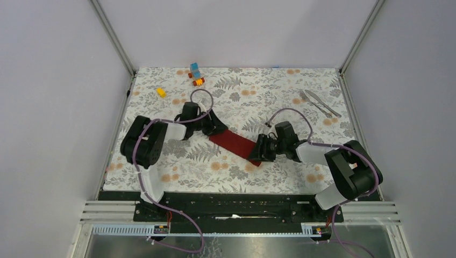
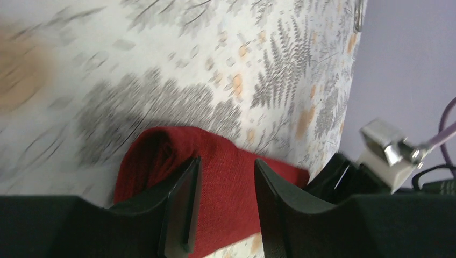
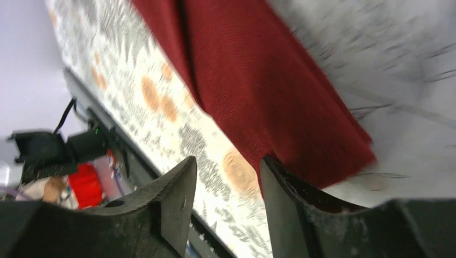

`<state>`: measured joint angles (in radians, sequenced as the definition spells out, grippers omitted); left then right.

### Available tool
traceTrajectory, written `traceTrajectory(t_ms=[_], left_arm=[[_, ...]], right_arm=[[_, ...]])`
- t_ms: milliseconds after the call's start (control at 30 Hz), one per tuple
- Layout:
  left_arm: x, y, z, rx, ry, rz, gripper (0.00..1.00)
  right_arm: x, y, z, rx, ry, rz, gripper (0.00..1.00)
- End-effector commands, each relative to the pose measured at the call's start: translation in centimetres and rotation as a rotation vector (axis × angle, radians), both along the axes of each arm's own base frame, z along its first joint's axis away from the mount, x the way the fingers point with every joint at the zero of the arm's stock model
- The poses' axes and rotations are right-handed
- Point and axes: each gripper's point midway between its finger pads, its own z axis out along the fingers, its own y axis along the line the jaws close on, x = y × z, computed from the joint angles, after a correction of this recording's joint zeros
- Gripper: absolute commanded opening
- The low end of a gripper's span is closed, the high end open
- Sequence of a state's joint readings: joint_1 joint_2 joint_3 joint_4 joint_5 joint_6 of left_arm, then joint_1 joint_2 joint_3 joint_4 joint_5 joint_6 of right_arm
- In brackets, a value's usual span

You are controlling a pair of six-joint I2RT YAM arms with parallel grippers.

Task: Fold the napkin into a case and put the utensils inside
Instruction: Rotate the smaller rectangle-folded napkin at the center of the board.

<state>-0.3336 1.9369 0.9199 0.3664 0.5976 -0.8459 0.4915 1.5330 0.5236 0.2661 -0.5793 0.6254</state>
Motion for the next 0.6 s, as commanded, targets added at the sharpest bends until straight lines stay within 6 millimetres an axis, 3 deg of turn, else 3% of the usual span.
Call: traceTrajectory(t_ms=[0, 133, 333, 433, 567], left_arm=[[-0.9, 6.1, -1.2, 0.129, 0.0, 0.174, 0.48], [-4.0, 7.9, -1.2, 0.116, 0.027, 0.239, 0.5], [-8.5, 9.9, -2.0, 0.094, 0.071, 0.351, 0.54], [-9.6, 11.3, -1.2, 0.119, 0.047, 0.396, 0.56], [-9.0, 11.5, 2.3, 0.187, -0.072, 0.321, 0.57]], right_arm=[[0.8, -6.5, -3.7, -0.327, 0.08, -0.107, 0.58], [4.9, -6.2, -2.9, -0.387, 0.021, -0.128, 0.62], [11.4, -2.7, -2.0, -0.336, -0.029, -0.107, 0.63], [13.2, -0.7, -0.6, -0.325, -0.064, -0.06, 0.63], [13.6, -0.4, 1.2, -0.318, -0.102, -0.045, 0.68]])
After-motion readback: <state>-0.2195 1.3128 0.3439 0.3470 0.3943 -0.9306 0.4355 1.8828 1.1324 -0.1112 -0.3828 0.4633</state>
